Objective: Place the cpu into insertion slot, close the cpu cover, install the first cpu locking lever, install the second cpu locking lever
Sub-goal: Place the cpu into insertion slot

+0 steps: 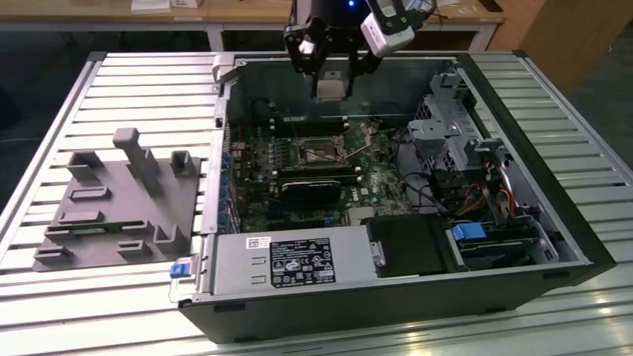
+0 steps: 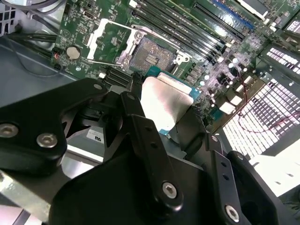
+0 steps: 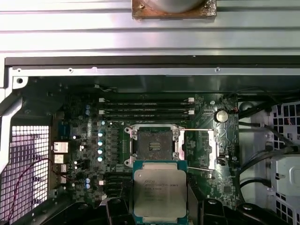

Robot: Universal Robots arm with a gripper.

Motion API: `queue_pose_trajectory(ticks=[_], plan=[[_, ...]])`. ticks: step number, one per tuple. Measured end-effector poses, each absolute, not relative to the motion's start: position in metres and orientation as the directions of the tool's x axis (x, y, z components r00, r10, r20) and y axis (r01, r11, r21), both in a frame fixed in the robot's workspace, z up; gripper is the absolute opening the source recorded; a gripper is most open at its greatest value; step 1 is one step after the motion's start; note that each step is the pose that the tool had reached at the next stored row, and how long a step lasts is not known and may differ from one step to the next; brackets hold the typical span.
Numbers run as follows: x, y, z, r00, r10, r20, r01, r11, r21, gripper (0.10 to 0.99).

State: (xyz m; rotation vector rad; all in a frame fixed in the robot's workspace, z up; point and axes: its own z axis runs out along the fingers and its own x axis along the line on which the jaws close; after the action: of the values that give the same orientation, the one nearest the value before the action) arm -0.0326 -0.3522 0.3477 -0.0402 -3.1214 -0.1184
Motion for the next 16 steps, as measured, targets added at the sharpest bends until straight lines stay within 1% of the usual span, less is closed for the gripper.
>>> queue_pose_trajectory(ticks=[16], plan=[[-0.035, -0.351, 0.319, -1.0, 0.025, 0.018, 0.026, 0.997, 0.07, 0.541]])
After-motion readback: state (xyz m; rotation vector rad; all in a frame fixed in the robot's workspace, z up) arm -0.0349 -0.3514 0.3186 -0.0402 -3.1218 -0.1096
